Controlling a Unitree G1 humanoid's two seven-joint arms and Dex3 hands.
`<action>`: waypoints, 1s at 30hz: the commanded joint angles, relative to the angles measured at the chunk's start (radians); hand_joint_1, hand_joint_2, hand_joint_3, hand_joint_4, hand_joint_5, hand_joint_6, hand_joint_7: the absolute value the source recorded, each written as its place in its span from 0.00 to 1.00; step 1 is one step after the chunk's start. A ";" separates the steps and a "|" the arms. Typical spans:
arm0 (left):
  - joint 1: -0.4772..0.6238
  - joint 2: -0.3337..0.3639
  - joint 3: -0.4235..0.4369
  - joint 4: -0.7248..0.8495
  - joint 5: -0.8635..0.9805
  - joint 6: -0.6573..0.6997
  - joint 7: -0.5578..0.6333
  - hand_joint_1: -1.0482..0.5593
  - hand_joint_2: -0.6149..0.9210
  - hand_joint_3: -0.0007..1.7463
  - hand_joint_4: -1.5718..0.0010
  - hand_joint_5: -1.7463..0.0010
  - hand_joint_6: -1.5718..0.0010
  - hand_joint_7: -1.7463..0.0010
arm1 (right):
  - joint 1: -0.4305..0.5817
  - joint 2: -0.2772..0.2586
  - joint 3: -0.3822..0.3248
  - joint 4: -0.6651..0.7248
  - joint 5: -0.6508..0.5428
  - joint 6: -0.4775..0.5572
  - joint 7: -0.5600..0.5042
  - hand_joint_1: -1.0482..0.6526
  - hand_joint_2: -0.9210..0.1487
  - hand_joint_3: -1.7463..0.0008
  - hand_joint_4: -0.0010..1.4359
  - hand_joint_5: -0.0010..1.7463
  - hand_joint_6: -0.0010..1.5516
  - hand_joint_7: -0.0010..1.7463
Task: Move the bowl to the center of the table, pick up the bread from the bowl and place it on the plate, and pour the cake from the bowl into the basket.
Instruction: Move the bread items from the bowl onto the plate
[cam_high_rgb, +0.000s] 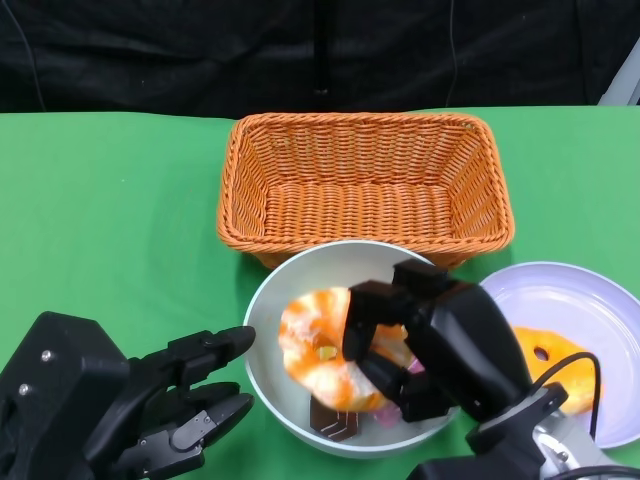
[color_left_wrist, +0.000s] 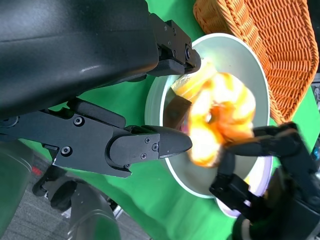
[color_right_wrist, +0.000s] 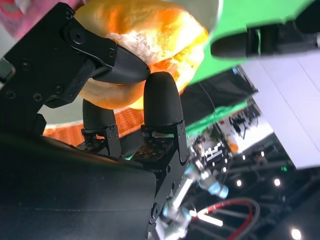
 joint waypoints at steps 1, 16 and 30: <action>-0.005 0.004 0.006 0.002 0.005 0.000 0.007 0.35 1.00 0.25 0.97 0.73 0.83 1.00 | 0.000 -0.019 -0.038 -0.044 0.022 -0.028 -0.017 0.53 0.61 0.16 0.70 1.00 0.51 0.97; -0.008 0.012 0.015 0.026 0.008 -0.031 -0.008 0.34 1.00 0.24 0.97 0.72 0.83 1.00 | 0.040 -0.061 -0.220 -0.260 0.160 -0.011 0.101 0.50 0.75 0.00 0.72 1.00 0.53 0.95; 0.007 -0.002 0.046 0.016 -0.030 -0.040 -0.003 0.34 1.00 0.23 0.98 0.70 0.83 1.00 | 0.095 -0.113 -0.399 -0.350 0.220 0.110 0.222 0.58 0.80 0.00 0.72 1.00 0.56 0.91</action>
